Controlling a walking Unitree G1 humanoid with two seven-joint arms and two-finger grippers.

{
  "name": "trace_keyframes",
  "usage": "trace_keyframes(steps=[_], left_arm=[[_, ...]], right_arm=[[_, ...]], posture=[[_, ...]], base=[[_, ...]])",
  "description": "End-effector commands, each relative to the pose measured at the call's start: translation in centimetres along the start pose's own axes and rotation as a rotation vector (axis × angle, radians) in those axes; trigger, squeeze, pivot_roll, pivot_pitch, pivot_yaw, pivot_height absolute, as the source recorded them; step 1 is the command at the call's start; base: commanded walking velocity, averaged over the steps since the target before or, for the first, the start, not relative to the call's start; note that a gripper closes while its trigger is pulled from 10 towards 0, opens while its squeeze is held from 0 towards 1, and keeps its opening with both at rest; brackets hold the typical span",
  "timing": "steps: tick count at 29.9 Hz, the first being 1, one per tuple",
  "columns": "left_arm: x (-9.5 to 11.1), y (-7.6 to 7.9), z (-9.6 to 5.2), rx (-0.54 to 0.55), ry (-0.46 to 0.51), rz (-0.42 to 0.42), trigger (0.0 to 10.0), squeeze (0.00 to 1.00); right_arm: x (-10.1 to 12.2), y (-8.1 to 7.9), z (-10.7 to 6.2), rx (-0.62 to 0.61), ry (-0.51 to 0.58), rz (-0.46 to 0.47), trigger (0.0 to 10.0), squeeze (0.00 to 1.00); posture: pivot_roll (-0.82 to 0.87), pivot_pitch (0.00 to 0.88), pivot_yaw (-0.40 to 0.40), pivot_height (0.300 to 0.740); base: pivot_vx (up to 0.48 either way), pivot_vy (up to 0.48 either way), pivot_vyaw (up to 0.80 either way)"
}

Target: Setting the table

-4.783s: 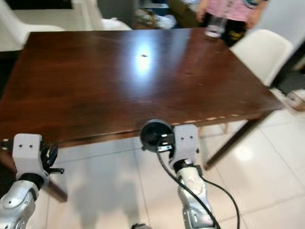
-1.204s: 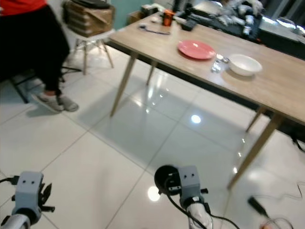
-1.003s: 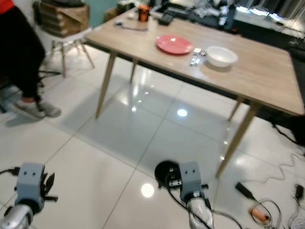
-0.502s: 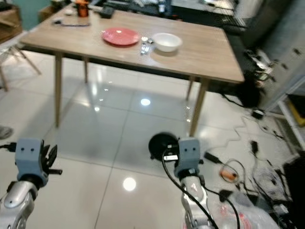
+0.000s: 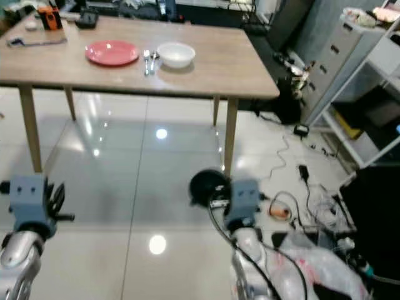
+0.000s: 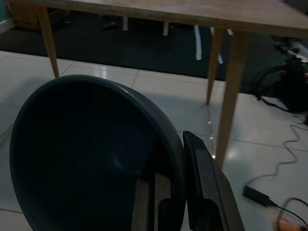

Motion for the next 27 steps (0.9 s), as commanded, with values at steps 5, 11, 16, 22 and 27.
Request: trace_keyframes(steps=[5,11,16,22,27], left_arm=[[-0.41,0.18,-0.1,0.003,-0.018,0.001,10.0,0.0],[-0.47,0.21,-0.16,0.001,-0.021,0.001,10.0,0.0],[-0.52,0.24,-0.16,0.001,-0.023,0.002,10.0,0.0],[-0.64,0.3,-0.18,-0.002,-0.027,0.006,10.0,0.0],[-0.68,0.28,-0.23,-0.002,-0.029,0.007,10.0,0.0]], right_arm=[[-0.16,0.57,0.13,-0.012,-0.014,-0.011,10.0,0.0],[-0.19,0.56,0.15,-0.007,-0.021,-0.01,10.0,0.0],[-0.24,0.72,0.16,-0.01,-0.024,-0.012,10.0,0.0],[-0.06,1.04,0.28,-0.024,-0.019,-0.008,10.0,0.0],[0.62,1.32,0.48,-0.038,0.002,0.0,10.0,0.0]], posture=[[0.0,0.048,0.017,0.74],[0.0,0.044,0.017,0.74],[0.0,0.042,0.018,0.74],[0.0,0.042,0.018,0.74],[0.01,0.046,0.019,0.74]], base=[[0.472,0.0,0.0],[0.472,0.0,-0.4],[0.472,0.0,-0.8],[0.472,0.0,-0.75],[0.472,0.0,0.0]])
Point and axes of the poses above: a point about 5 cm out from each wrist's last joint towards the gripper, its own z axis pointing out of the wrist towards the gripper, its own x axis along the axis of the wrist's last joint, y = z × x, the point moved 4 cm from there along z, pointing out of the wrist towards the gripper, and after that the axes turned 12 degrees about -z, right-handed, at the moved point
